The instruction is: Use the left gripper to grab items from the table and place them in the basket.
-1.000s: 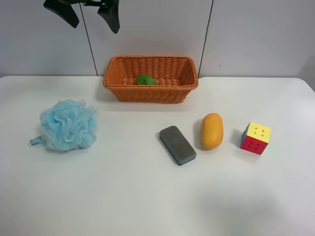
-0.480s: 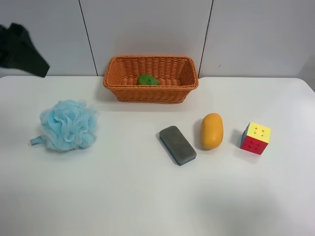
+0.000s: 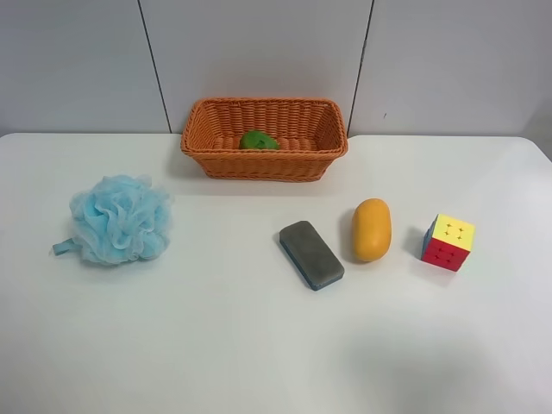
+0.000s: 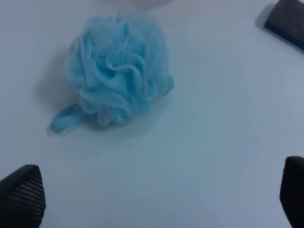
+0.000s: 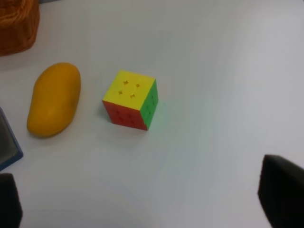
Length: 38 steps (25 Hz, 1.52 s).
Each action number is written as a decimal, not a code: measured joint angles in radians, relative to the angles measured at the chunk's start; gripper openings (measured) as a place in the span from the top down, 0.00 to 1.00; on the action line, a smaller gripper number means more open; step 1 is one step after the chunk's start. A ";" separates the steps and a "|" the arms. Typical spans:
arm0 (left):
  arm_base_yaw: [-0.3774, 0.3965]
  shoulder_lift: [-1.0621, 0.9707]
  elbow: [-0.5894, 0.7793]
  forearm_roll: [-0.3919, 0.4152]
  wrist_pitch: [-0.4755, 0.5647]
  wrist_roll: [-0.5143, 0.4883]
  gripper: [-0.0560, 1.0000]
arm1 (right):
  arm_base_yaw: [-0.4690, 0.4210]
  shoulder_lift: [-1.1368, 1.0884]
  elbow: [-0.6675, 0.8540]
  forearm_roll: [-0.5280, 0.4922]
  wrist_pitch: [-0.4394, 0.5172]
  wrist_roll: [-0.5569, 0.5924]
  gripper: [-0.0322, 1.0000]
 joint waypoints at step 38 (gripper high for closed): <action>0.445 -0.517 0.212 -0.126 0.064 0.143 0.01 | 0.000 0.000 0.000 0.000 0.000 0.000 0.01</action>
